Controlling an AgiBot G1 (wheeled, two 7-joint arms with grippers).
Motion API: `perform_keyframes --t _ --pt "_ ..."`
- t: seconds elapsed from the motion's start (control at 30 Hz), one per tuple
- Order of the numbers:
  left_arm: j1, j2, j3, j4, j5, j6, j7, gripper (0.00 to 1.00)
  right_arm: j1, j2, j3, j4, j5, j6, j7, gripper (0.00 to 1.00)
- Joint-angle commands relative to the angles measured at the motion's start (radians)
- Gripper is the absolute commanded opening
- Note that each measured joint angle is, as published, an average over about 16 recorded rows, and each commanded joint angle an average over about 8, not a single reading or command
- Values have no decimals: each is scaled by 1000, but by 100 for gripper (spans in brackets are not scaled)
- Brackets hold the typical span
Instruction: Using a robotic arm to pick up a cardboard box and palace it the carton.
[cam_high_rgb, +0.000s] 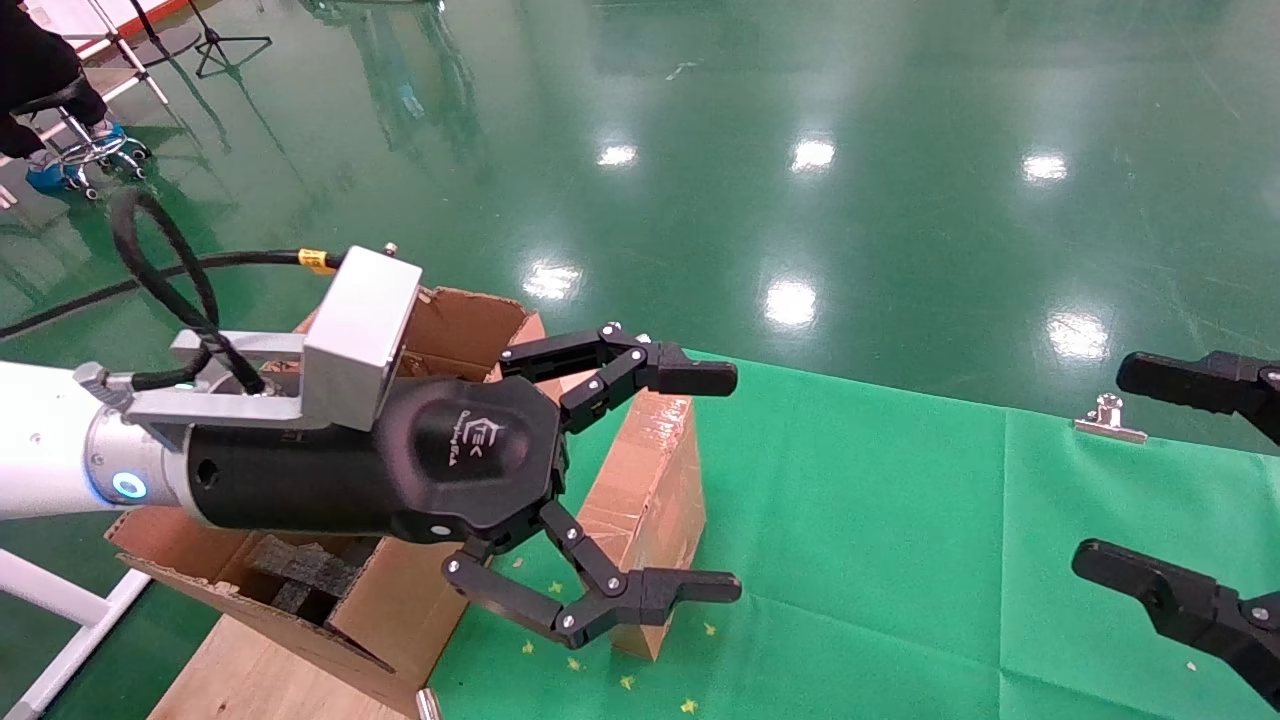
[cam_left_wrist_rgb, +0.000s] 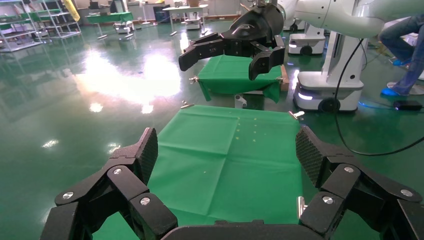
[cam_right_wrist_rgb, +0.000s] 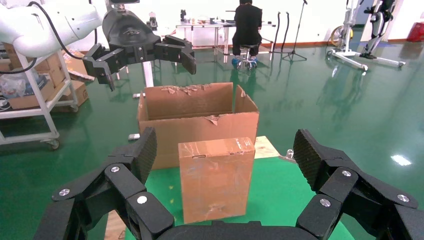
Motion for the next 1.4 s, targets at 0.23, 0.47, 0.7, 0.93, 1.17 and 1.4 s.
perform_keyframes --t 0.23,0.47,0.7,0.93,1.17,1.4 --pt "0 0 0 0 0 0 0 100 0 0 0 0 0 0 0 100" --pt "0 -1 0 0 1 0 0 100 0 0 0 0 0 0 0 91" --pt "-22 -31 20 -15 67 -14 -32 100 0 0 0 0 0 0 0 9" --pt "-106 -72 77 -58 234 -35 -121 100 0 0 0 0 0 0 0 0" --pt "-147 -75 101 -63 300 -34 -142 100 0 0 0 0 0 0 0 0" --pt "-173 -89 112 -50 364 -61 -177 100 0 0 0 0 0 0 0 0"
